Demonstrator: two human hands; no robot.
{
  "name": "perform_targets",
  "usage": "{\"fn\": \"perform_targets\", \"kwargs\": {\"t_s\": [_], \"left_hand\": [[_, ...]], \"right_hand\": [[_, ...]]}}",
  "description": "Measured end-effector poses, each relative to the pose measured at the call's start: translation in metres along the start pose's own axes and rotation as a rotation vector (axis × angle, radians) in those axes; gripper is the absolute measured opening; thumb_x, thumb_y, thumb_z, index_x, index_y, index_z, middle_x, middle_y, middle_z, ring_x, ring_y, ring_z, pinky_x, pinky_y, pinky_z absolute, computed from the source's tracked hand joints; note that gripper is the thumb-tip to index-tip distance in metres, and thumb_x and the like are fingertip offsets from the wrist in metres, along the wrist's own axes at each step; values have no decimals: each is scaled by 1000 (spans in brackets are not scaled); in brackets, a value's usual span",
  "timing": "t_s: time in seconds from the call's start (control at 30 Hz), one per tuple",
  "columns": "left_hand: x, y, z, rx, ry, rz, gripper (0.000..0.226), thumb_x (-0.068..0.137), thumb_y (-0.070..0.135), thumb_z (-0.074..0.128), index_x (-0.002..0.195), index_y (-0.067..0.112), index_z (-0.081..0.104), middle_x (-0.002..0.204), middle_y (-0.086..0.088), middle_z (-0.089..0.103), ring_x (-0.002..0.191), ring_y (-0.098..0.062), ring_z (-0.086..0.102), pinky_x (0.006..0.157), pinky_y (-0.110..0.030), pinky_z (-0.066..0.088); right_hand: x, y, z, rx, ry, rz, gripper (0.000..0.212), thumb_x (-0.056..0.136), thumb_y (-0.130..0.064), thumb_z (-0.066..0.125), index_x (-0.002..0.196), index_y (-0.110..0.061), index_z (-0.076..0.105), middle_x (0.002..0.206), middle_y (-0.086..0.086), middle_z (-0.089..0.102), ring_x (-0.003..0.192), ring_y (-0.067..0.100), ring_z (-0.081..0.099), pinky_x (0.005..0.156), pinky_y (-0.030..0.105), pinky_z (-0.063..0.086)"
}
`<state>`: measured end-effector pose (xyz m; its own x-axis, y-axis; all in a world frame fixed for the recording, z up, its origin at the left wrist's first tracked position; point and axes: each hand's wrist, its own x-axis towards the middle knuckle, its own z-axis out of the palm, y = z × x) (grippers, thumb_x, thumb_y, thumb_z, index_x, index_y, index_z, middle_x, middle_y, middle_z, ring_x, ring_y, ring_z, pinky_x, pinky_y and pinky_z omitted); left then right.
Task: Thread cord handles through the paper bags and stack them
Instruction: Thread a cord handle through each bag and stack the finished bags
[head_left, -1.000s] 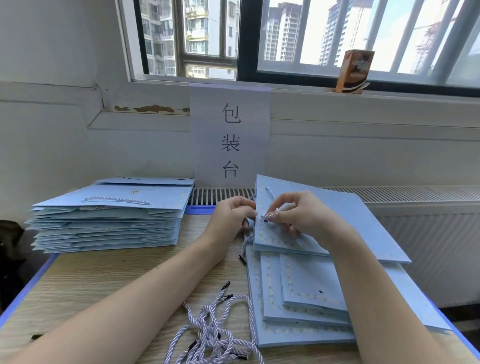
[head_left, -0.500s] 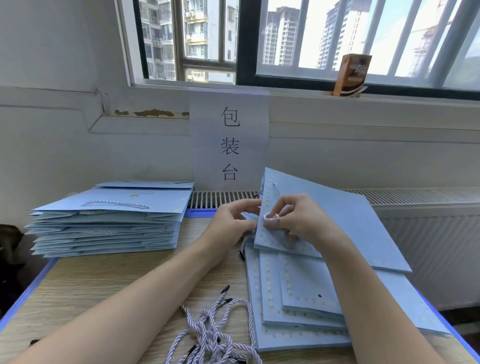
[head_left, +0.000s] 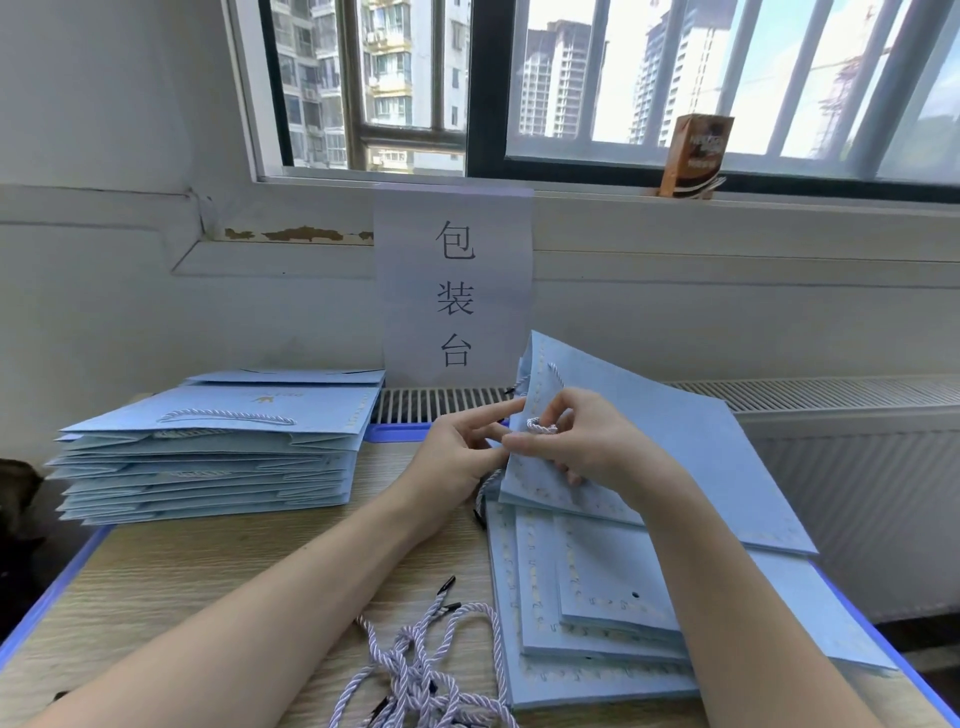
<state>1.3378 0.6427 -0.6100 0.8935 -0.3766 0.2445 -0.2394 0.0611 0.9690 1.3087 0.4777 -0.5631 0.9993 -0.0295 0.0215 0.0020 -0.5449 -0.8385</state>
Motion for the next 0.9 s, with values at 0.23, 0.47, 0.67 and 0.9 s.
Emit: {"fn": "perform_targets", "kwargs": {"t_s": [0.23, 0.47, 0.67, 0.9], "left_hand": [[5, -5, 2, 80, 21, -8, 45, 103, 0, 44, 117, 36, 69, 74, -14, 51, 50, -22, 38, 48, -21, 35], [10, -12, 2, 240, 374, -2, 32, 101, -1, 43, 106, 12, 72, 112, -14, 58, 61, -5, 43, 54, -13, 37], [12, -13, -5, 228, 739, 68, 32, 102, 1, 44, 92, 20, 68, 112, -8, 56, 93, -5, 58, 86, -23, 46], [12, -12, -4, 223, 713, 101, 28, 101, 2, 47, 92, 21, 65, 104, -7, 60, 87, -10, 57, 75, -16, 44]], "right_hand": [[1, -5, 8, -166, 75, 46, 43, 74, -41, 76, 84, -19, 40, 68, -7, 45, 60, 12, 41, 54, 27, 32], [-2, -7, 6, -18, 92, 76, 35, 79, -25, 70, 84, -18, 36, 85, 4, 47, 68, 20, 48, 63, 37, 55], [0, -3, -2, 75, 112, 61, 36, 78, -18, 70, 82, -18, 34, 85, 9, 44, 68, 22, 45, 49, 26, 49], [0, -1, -1, 54, 57, 64, 31, 79, -21, 71, 96, -12, 47, 92, 8, 55, 64, 20, 54, 59, 32, 55]]}}
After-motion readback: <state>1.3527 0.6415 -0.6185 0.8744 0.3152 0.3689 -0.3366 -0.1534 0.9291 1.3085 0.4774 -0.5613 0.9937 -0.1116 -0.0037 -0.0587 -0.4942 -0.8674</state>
